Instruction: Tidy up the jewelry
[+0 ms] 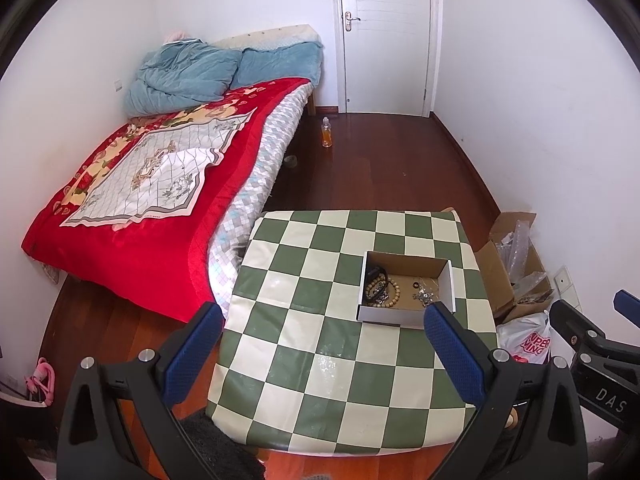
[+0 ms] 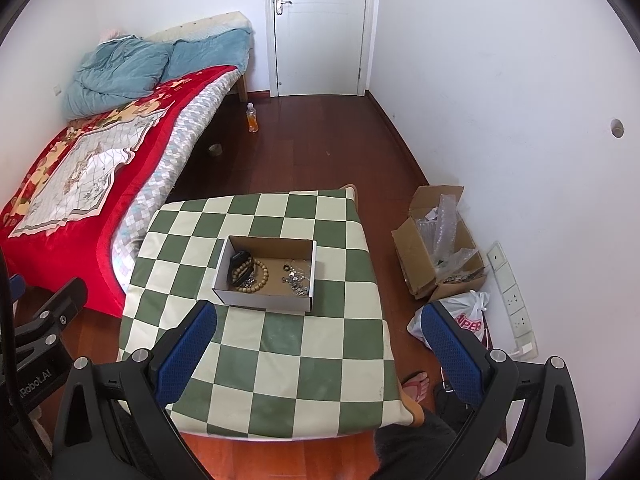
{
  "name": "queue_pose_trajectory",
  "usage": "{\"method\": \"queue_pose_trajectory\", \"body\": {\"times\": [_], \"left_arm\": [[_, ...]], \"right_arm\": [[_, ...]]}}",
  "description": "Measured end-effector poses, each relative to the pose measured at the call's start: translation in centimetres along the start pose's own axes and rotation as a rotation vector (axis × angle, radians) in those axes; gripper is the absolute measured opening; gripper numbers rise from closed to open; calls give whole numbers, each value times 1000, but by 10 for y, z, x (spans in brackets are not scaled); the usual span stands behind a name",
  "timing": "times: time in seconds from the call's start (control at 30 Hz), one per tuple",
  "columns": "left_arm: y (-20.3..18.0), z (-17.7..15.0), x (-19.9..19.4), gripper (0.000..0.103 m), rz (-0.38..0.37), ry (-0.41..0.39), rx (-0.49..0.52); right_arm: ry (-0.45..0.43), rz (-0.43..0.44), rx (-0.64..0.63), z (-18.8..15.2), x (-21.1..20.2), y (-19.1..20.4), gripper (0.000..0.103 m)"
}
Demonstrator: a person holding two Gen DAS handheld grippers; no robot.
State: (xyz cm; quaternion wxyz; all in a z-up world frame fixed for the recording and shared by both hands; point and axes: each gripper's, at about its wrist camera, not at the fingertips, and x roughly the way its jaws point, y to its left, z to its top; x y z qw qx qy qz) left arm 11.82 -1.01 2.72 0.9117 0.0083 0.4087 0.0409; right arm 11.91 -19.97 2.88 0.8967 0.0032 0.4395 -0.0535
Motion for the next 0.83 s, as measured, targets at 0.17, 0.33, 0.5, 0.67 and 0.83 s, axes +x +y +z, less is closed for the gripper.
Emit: {"method": "queue_pose_trajectory", "body": {"times": [0.17, 0.33, 0.5, 0.67, 0.83], "left_arm": [[-1, 0, 0, 103, -1, 0, 3], [-1, 0, 0, 103, 1, -3, 2], [-2, 2, 0, 103, 4, -6, 0], [-2, 2, 0, 103, 4, -5, 2], [-2, 1, 0, 103, -3, -4, 0]], "right_arm": [[-4, -2, 1, 2, 0, -1, 103], [-3, -1, 3, 2, -1, -1, 103], [-3, 0, 2, 2, -1, -1, 103], [-3, -3, 0, 2, -1, -1, 103], [-1, -1, 1, 3, -1, -1, 103]]}}
